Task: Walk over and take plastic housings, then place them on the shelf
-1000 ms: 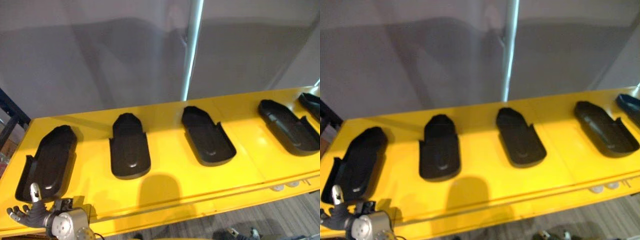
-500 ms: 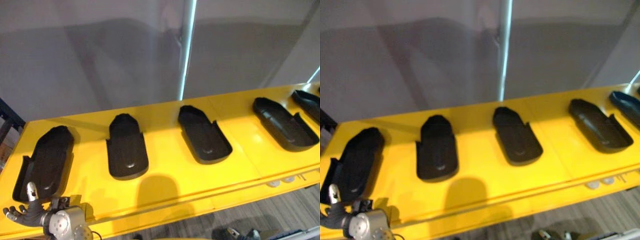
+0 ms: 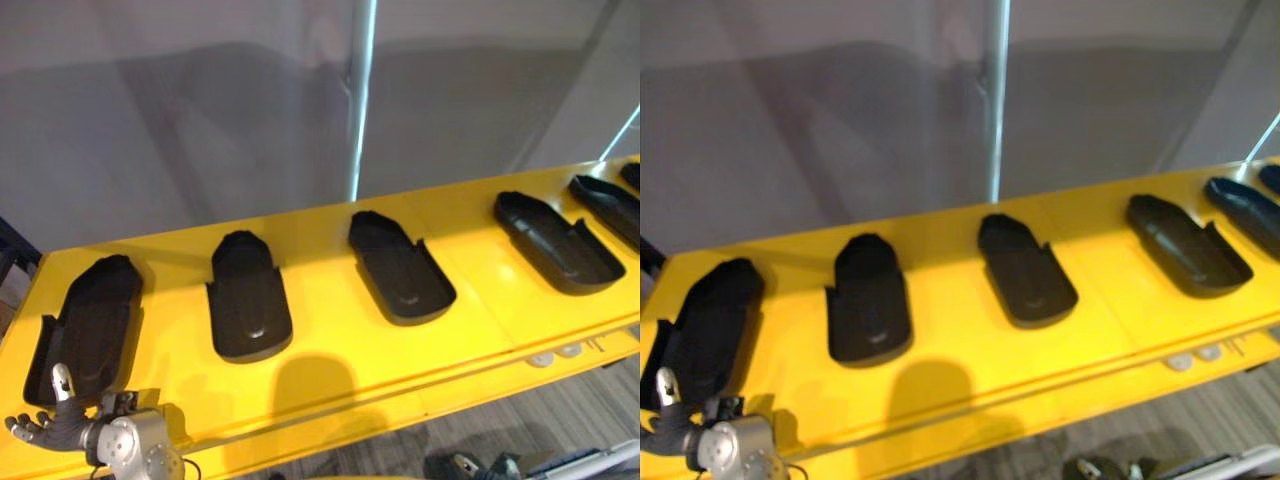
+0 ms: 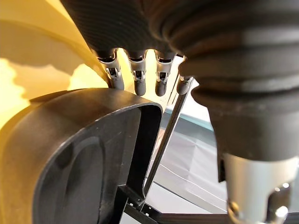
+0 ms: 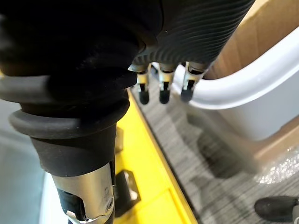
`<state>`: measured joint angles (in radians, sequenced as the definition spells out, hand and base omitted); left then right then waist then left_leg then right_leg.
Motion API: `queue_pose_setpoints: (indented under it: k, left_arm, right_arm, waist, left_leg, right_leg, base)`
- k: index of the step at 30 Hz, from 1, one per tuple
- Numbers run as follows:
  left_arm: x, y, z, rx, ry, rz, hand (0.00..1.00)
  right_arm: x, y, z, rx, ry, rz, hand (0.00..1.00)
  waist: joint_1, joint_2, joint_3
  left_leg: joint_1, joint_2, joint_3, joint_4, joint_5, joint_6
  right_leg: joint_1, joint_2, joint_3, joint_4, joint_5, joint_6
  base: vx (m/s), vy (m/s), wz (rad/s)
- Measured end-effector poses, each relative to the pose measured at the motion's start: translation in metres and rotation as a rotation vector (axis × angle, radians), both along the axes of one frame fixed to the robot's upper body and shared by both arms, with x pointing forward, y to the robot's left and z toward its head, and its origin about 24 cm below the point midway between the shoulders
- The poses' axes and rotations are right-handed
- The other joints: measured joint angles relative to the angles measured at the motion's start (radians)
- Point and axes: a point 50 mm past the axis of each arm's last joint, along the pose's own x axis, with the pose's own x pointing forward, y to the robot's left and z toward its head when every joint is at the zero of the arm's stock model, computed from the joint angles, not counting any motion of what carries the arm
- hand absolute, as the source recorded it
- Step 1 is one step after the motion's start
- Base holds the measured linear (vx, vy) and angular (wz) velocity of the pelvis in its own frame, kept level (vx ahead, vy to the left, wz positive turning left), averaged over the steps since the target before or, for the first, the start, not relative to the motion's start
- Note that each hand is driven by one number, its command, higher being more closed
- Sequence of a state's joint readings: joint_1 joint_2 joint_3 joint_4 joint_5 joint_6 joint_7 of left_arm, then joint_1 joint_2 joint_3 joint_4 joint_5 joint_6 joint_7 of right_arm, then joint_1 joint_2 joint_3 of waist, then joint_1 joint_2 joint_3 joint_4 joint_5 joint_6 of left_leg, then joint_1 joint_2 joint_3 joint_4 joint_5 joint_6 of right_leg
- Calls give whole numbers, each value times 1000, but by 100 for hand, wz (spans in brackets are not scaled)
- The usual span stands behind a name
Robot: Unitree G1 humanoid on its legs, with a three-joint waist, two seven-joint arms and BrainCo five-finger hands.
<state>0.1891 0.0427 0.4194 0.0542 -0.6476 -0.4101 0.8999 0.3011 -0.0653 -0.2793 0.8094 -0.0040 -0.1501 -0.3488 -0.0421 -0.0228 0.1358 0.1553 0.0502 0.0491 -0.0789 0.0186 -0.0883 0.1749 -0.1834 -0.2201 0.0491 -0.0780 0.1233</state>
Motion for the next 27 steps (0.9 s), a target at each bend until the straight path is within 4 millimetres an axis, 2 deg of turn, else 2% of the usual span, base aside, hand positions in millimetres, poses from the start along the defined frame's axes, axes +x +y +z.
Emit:
queue_pose_setpoints:
  k: [16, 20, 24, 27]
  left_arm:
    - [-1, 6, 5, 82, 52, -1, 0]
    - [-5, 6, 18, 156, 36, -16, 0]
    - [-9, 2, 40, 310, 53, -100, 0]
    - [-13, 1, 41, 332, 134, -133, 0]
  right_arm:
    - [1, 1, 0, 20, -10, 2, 0]
    - [1, 2, -1, 23, -11, 9, 0]
    - [1, 3, -1, 33, -14, 1, 0]
    - [3, 4, -1, 43, -23, 4, 0]
  waist:
    - [3, -1, 0]
    - [6, -1, -1]
    - [20, 0, -1]
    - [31, 1, -1]
  left_leg:
    - [0, -1, -10, 0, 0, 0]
    - [-2, -4, -16, 0, 0, 0]
    - [-10, -11, -43, 0, 1, 2]
    - [-18, -13, -68, 0, 5, 2]
  right_leg:
    - [3, 0, -4, -4, 0, 1]
    - [7, -3, -16, -6, 1, 1]
    - [14, -7, -36, -7, 0, 1]
    - [24, -8, -64, -9, -2, 2]
  base:
    - [0, 0, 0]
    - [0, 0, 5]
    - [1, -4, 16]
    - [-2, -23, 24]
